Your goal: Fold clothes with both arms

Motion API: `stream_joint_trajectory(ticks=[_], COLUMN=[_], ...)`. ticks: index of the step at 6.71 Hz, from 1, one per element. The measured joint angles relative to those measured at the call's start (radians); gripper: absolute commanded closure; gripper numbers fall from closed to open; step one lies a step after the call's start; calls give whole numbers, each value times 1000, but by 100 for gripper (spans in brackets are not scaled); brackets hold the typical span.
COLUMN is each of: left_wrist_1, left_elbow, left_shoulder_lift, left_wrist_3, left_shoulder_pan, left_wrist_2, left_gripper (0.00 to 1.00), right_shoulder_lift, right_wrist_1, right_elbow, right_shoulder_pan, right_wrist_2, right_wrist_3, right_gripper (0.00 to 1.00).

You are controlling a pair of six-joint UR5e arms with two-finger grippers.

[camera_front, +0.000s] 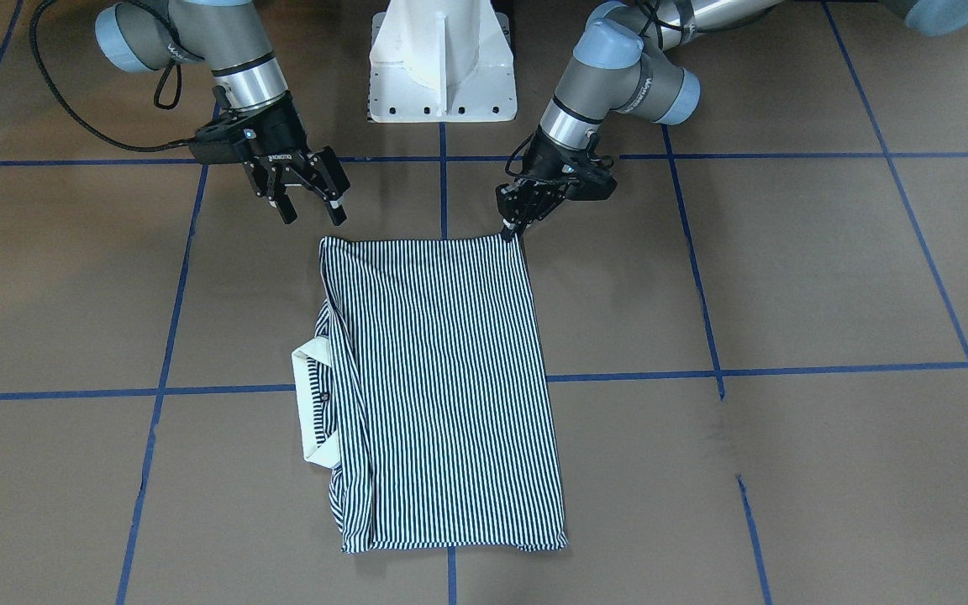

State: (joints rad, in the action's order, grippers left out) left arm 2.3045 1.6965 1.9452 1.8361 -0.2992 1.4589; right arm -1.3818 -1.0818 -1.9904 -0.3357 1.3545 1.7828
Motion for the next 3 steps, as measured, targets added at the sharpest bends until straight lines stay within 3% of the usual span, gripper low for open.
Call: stream_joint_trajectory(ticks=[2,3], left_wrist_1=[0,0], left_elbow=[0,0], left_shoulder_lift=[0,0], left_wrist_3=[-6,-7], left_shoulder_pan=[0,0], left_wrist_2=[0,1], left_gripper=[100,100], right_shoulder_lift=[37,99], right_wrist_1=[-73,-183], right_elbow=[9,13], right_shoulder_pan=[-2,-4], right_wrist_2=[3,5], right_wrist_3=[72,126], right_gripper=[22,22])
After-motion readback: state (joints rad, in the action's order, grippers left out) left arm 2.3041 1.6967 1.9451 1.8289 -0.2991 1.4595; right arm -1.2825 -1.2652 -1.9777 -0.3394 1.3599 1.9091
